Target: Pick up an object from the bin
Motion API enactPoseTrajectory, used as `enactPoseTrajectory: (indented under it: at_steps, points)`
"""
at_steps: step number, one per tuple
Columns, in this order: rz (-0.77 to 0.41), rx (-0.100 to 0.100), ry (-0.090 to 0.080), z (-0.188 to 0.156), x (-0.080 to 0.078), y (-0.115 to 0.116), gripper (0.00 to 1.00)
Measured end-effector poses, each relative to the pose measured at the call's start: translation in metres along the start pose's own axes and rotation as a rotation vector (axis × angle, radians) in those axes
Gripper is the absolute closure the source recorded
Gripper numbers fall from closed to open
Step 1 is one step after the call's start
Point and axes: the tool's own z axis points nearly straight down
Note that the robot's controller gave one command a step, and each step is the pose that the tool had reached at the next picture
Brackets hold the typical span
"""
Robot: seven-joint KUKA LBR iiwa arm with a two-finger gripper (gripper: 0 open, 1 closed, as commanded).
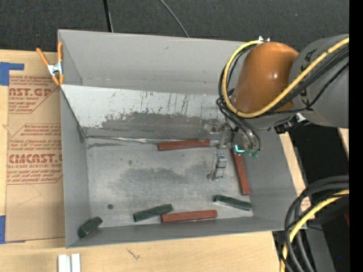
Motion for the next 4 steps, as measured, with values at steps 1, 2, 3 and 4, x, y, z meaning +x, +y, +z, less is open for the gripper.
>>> enactPoseTrajectory:
  at_steps: [1,2,3,4]
  points:
    - [0.0,0.0,-0.008,-0.004,-0.002,0.0,0.0]
    - [-0.042,0.002,-0.011,0.071,0.046,-0.042,0.0]
    - [-0.05,0.0,-0.001,0.081,0.061,-0.052,0.0]
    - [0.006,0.003,-0.008,0.063,0.065,-0.134,0.0]
